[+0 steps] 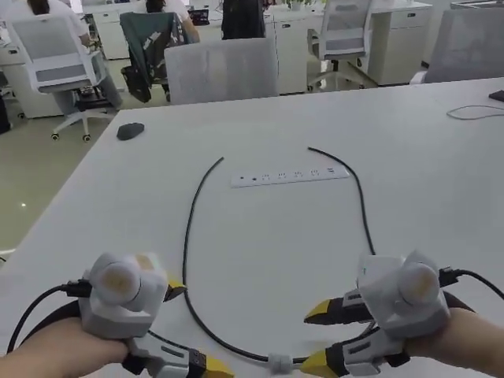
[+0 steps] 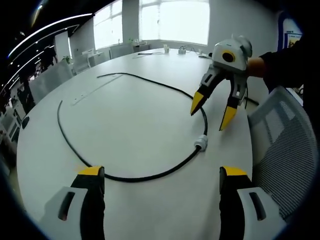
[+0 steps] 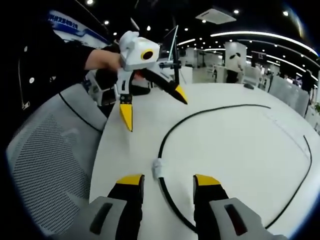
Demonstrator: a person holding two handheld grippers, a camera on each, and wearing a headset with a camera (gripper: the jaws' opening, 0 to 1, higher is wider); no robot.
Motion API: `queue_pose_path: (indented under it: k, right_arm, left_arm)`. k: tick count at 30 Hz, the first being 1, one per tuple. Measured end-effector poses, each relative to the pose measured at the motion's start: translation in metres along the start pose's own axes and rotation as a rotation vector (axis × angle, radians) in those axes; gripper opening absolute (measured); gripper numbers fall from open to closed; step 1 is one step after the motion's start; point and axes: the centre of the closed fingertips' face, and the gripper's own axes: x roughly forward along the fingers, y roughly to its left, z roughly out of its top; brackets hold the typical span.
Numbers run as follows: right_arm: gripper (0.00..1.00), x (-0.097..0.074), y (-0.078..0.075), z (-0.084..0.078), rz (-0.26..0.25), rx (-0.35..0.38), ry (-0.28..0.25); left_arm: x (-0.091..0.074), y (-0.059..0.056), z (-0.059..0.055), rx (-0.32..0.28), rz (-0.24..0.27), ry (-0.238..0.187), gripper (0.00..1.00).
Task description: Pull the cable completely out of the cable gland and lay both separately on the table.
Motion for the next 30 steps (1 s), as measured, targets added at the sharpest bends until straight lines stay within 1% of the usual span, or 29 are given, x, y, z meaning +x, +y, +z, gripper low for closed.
queue_pose_path:
  k: [1,2,4,6,9,12,13,15,20,22,24,25,27,30]
  right_arm:
    - [0.30,0.002,0.000,0.000,0.002,-0.001,-0.003]
    - [0.28,0.006,0.001,0.000,0.003,0.000,-0.003]
    - [0.28,0.010,0.003,-0.001,0.011,0.004,-0.004]
    - [0.31,0.015,0.005,-0.001,0.016,0.006,-0.009]
    - [0.27,0.021,0.008,-0.001,0.027,0.013,-0.005]
    - [0.26,0.025,0.007,-0.003,0.033,0.031,-0.002]
    - [0.26,0.027,0.006,-0.004,0.029,0.034,0.001]
    - [0.24,0.028,0.006,-0.005,0.028,0.044,0.006]
    - [0.20,0.031,0.007,-0.006,0.037,0.085,0.000]
    - [0.20,0.031,0.006,-0.006,0.031,0.081,0.002]
    - [0.16,0.032,0.006,-0.007,0.035,0.090,0.007]
    - [0.15,0.033,0.004,-0.006,0.029,0.078,0.000]
    - [0.14,0.033,0.006,-0.007,0.040,0.092,0.003]
    - [0.11,0.033,0.008,-0.007,0.048,0.088,0.005]
  left_arm:
    - [0.000,-0.001,0.000,0.000,-0.003,0.003,0.94]
    - [0.000,-0.002,0.002,-0.008,-0.005,-0.003,0.93]
    - [0.001,-0.004,0.004,-0.017,-0.016,-0.018,0.91]
    - [0.001,-0.004,0.006,-0.018,-0.017,-0.022,0.90]
    - [0.002,-0.005,0.008,-0.021,-0.023,-0.026,0.88]
    - [0.003,-0.011,0.013,-0.031,-0.042,-0.044,0.90]
    - [0.004,-0.012,0.015,-0.026,-0.042,-0.050,0.90]
    - [0.005,-0.013,0.016,-0.017,-0.042,-0.049,0.89]
    - [0.008,-0.020,0.017,-0.025,-0.061,-0.053,0.87]
    - [0.009,-0.023,0.017,-0.022,-0.066,-0.049,0.86]
    - [0.010,-0.024,0.016,-0.022,-0.068,-0.046,0.87]
    - [0.011,-0.024,0.016,-0.021,-0.070,-0.046,0.86]
    - [0.011,-0.025,0.016,-0.022,-0.071,-0.045,0.86]
    - [0.011,-0.024,0.016,-0.027,-0.073,-0.043,0.86]
